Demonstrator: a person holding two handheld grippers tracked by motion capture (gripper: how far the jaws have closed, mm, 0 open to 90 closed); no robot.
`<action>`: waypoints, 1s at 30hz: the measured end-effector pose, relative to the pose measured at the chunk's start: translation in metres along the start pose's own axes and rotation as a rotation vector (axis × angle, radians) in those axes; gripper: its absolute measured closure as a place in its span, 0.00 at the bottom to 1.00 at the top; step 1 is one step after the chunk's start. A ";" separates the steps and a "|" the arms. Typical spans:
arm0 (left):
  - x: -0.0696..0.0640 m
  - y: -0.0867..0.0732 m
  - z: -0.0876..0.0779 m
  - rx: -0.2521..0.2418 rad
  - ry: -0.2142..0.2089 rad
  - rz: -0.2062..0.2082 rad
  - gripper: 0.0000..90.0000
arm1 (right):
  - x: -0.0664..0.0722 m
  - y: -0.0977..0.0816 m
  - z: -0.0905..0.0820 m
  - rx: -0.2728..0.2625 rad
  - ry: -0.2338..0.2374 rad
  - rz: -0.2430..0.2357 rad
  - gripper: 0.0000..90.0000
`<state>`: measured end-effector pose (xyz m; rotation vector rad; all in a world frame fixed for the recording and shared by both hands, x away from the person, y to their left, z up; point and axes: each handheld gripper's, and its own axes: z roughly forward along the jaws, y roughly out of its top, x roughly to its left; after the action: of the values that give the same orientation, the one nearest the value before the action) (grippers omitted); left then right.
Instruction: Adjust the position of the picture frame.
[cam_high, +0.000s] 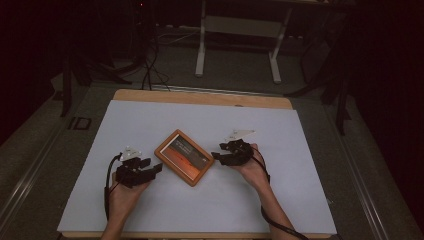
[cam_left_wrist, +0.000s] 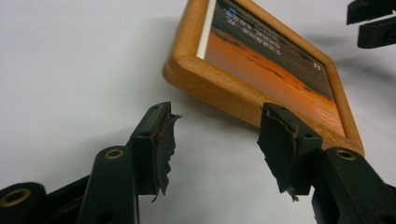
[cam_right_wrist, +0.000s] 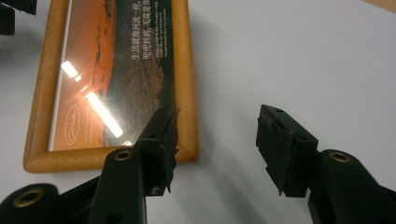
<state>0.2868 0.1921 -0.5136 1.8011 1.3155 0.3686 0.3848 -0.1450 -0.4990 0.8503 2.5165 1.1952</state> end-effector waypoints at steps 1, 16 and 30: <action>0.000 0.000 0.000 0.000 0.000 0.000 0.49 | 0.000 0.000 0.000 0.000 0.000 0.000 0.53; -0.007 0.003 0.014 0.029 -0.025 -0.038 0.33 | 0.008 0.012 0.021 0.032 0.033 -0.016 0.47; 0.000 0.008 0.032 0.036 -0.074 -0.131 0.27 | 0.013 0.021 0.035 0.064 0.055 -0.037 0.42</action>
<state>0.3130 0.1761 -0.5269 1.7307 1.3864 0.2061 0.3982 -0.1051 -0.5052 0.7923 2.6155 1.1479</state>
